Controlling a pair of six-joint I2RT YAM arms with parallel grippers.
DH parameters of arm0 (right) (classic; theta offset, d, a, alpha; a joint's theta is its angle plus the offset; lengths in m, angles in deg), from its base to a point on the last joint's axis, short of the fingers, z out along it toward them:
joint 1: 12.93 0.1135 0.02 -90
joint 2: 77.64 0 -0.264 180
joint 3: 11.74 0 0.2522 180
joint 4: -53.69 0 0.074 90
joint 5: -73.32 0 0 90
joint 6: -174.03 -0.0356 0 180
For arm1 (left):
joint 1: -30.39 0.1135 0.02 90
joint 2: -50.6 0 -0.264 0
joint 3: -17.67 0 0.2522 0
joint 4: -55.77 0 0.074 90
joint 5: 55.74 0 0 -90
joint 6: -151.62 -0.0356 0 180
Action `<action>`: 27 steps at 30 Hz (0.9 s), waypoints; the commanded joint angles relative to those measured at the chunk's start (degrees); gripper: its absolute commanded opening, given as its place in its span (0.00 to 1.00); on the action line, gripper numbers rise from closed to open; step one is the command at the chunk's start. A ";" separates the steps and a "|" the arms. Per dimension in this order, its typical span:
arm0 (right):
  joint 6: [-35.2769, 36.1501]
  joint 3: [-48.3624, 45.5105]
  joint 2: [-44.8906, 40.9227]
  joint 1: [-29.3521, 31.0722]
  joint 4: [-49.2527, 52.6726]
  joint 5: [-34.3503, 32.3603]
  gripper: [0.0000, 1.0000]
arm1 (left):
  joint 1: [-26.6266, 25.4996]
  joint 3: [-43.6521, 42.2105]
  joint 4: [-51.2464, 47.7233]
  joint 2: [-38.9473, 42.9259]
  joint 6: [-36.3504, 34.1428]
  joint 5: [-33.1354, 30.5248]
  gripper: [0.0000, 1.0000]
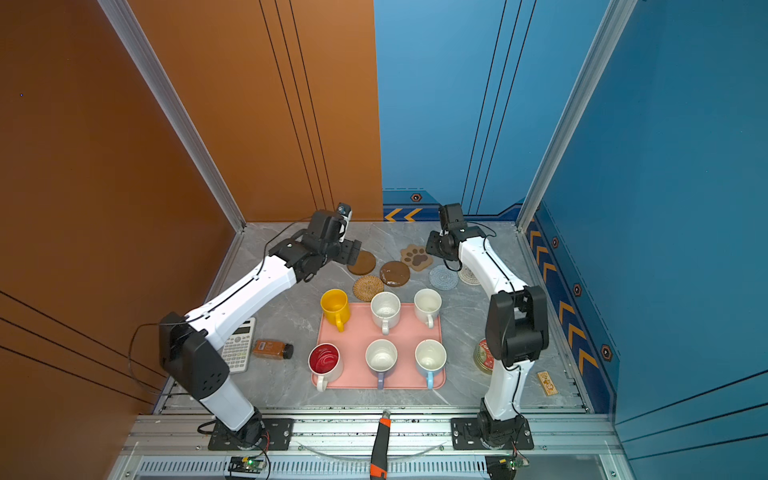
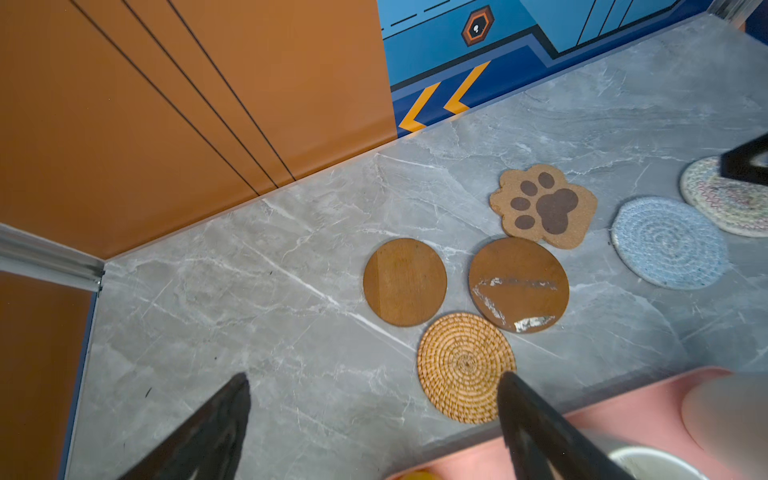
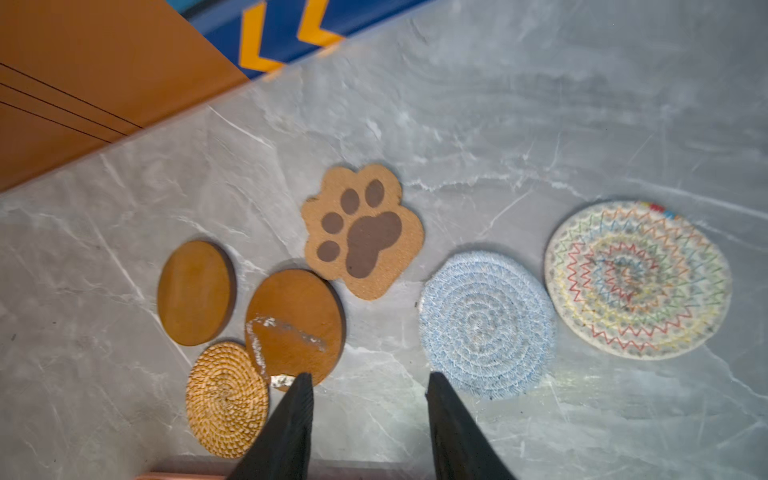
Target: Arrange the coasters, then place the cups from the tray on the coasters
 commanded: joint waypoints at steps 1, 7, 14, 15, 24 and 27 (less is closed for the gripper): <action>-5.43 -6.82 -5.65 2.20 -5.50 -3.20 0.46 | 0.62 10.33 -9.72 -9.40 -3.45 -0.61 0.93; -11.89 -19.80 -15.84 6.20 -14.61 -7.14 0.52 | 0.68 34.61 -20.68 -29.09 -6.23 -3.18 0.93; -9.80 -25.22 -22.86 6.36 -10.80 -12.07 0.59 | 2.07 50.08 -28.14 -42.08 -2.69 1.78 0.92; -10.03 -26.88 -24.09 5.98 -11.79 -11.75 0.60 | 2.32 50.02 -28.16 -42.79 -1.96 2.68 0.92; -11.20 -33.66 -30.17 2.76 -15.42 -10.62 0.62 | 3.84 52.92 -27.90 -49.28 4.42 9.72 0.90; -11.38 -34.30 -30.56 2.14 -15.78 -10.02 0.63 | 3.84 54.73 -27.97 -51.36 5.58 9.87 0.89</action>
